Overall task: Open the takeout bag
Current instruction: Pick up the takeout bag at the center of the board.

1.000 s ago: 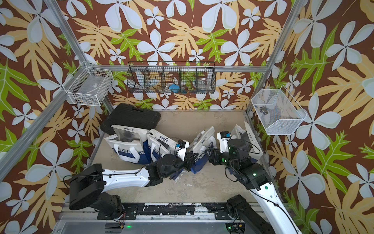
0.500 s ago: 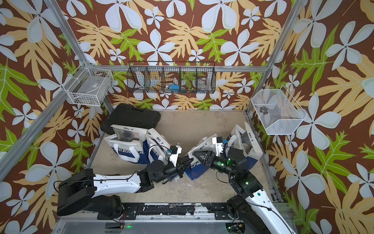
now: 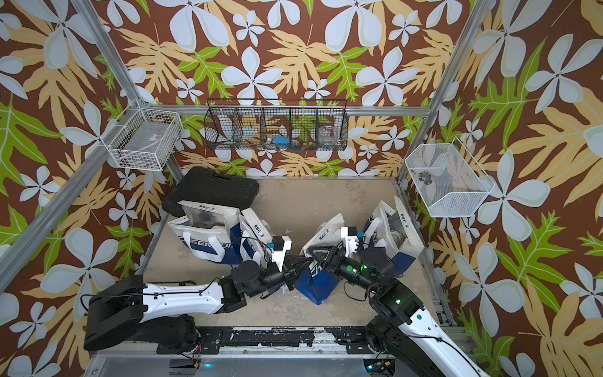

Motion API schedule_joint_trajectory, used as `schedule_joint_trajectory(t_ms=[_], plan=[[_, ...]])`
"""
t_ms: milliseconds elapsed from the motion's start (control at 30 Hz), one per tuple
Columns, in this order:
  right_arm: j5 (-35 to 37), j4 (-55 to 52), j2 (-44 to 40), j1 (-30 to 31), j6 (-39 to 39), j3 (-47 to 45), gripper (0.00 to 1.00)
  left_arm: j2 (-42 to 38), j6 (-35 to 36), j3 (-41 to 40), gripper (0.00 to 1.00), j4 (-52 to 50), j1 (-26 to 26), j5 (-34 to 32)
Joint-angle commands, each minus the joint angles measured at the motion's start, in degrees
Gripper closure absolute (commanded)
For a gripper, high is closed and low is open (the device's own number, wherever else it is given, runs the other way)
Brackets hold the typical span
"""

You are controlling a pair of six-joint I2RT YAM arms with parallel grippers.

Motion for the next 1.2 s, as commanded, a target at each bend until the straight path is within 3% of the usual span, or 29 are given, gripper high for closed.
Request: schedule_joint_trajectory(t_ms=[0, 133, 300, 400, 533, 800, 900, 1167], plan=[[2.48, 5.57, -0.01, 0.0, -0.21, 0.16, 0.35, -0.94, -0.25, -0.21, 1.0, 4.58, -0.49, 1.95], [0.51, 12.24, 1.26, -0.02, 2.41, -1.39, 0.51, -0.35, -0.3, -1.23, 1.0, 4.83, -1.13, 2.44], [-6.52, 21.3, 2.82, 0.0, 8.43, -5.57, 0.55, -0.53, -0.41, -2.21, 1.0, 5.64, -1.13, 2.33], [-6.99, 27.85, 1.47, -0.01, 13.04, -8.61, 0.64, -0.14, -0.05, -1.97, 1.0, 5.33, -1.13, 2.36], [-9.94, 27.68, 1.81, 0.0, 14.89, -6.62, 0.67, 0.49, -0.04, -2.03, 1.0, 5.19, -1.13, 1.87], [-8.78, 11.51, -5.39, 0.18, 14.0, -4.53, 0.61, 0.32, 0.66, -0.9, 1.0, 3.69, -1.13, -0.41], [-6.76, 5.23, -8.38, 0.18, 12.81, -3.99, 0.51, 0.43, 0.84, -0.17, 1.0, 3.26, -1.13, -1.25], [-5.21, 6.9, -9.46, 0.17, 14.21, -6.04, 0.46, 0.01, 0.49, 0.08, 1.0, 3.43, -1.17, -0.1]])
